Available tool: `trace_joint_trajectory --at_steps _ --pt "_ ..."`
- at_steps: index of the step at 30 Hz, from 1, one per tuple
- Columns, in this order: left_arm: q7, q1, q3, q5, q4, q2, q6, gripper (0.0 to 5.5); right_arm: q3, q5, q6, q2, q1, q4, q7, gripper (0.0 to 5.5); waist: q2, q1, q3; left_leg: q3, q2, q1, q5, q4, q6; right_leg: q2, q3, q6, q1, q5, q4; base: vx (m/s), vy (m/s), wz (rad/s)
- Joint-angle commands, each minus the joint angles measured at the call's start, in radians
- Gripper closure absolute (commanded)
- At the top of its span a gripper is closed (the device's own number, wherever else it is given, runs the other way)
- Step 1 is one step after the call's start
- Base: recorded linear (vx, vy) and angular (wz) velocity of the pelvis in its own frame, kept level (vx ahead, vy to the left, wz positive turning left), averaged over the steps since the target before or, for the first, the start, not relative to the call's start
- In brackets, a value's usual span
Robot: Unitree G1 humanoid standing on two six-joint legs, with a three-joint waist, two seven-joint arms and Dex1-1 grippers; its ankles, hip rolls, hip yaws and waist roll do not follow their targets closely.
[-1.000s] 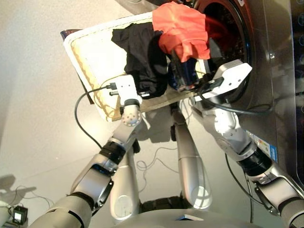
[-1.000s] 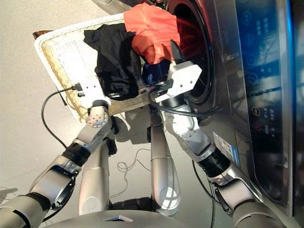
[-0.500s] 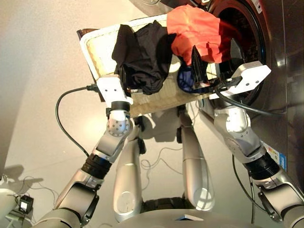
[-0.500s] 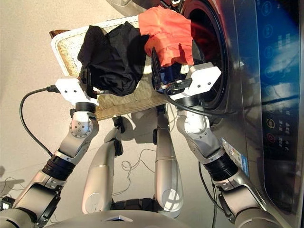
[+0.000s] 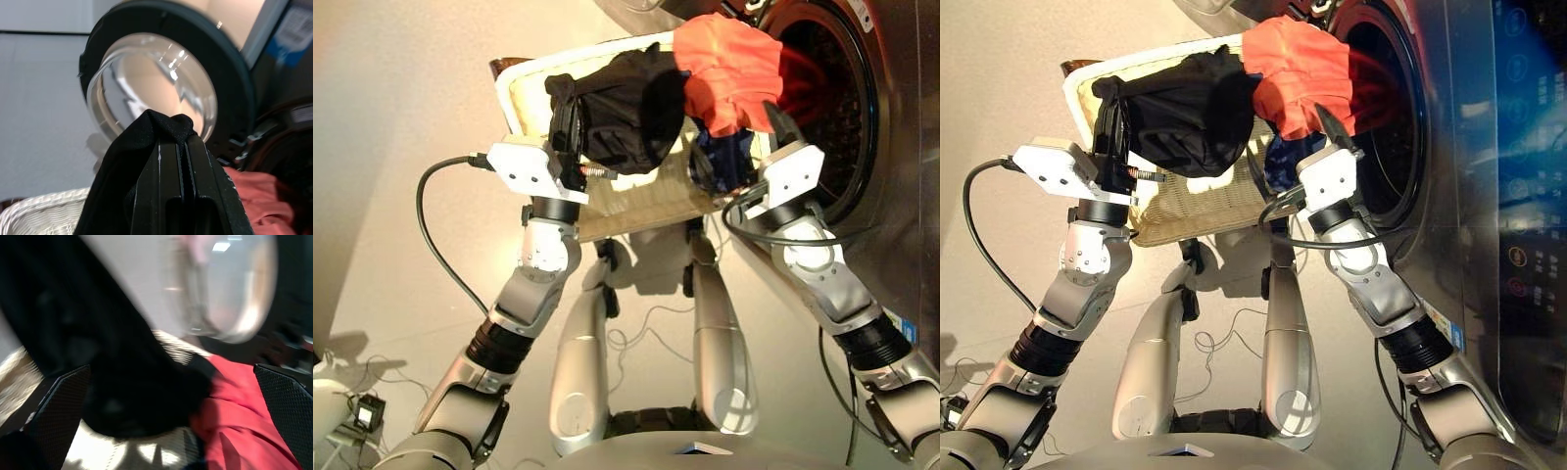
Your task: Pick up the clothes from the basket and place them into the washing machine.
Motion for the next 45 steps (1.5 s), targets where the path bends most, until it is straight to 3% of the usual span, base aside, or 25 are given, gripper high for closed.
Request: trace_joint_trajectory --at_steps 1,7,14,26,37,45 --pt "-0.071 0.036 0.016 -0.037 -0.173 0.037 -0.058 5.5 0.065 0.016 -0.005 -0.17 -0.098 -0.087 0.086 0.0 0.02 -0.008 -0.079 -0.011 0.026 -0.006 0.013 0.02 -0.103 -0.046 -0.033 0.118 0.1 0.028 -0.068 0.0 0.0 0.0" --pt "-0.127 0.04 0.005 -0.086 -0.197 0.035 -0.046 5.5 0.164 -0.003 0.044 -0.115 -0.22 -0.035 0.131 0.0 0.034 0.009 -0.115 -0.011 0.0 0.043 0.024 -0.012 -0.096 -0.068 -0.041 0.121 0.154 0.043 -0.107 0.0 0.0 0.0" --pt "-0.149 0.036 -0.011 -0.127 -0.215 0.015 -0.039 5.5 0.197 -0.007 0.055 -0.031 -0.288 0.0 0.132 0.0 0.043 0.023 -0.14 -0.017 -0.014 0.071 0.021 -0.021 -0.086 -0.081 -0.049 0.122 0.188 0.044 -0.122 0.0 0.0 0.0" --pt "-0.128 0.031 -0.021 -0.169 -0.235 -0.021 -0.03 5.5 0.176 -0.088 0.049 0.08 -0.374 0.112 0.036 0.0 0.056 0.041 -0.14 -0.02 -0.009 0.063 0.023 -0.013 -0.081 -0.083 -0.044 0.118 0.187 0.036 -0.121 0.0 0.0 0.0" --pt "-0.117 0.002 -0.048 -0.193 -0.23 -0.046 -0.036 5.5 0.198 -0.13 0.068 0.196 -0.437 0.389 -0.033 0.0 0.068 0.06 -0.135 -0.021 -0.003 0.052 0.024 -0.003 -0.08 -0.084 -0.037 0.113 0.177 0.031 -0.113 0.0 0.0 0.0" --pt "-0.117 -0.019 -0.062 -0.188 -0.223 -0.058 -0.031 5.5 0.245 -0.113 0.092 0.263 -0.459 0.52 0.011 0.0 0.07 0.069 -0.132 -0.02 -0.005 0.053 0.023 -0.004 -0.078 -0.083 -0.036 0.112 0.174 0.03 -0.112 0.0 0.0 0.0"
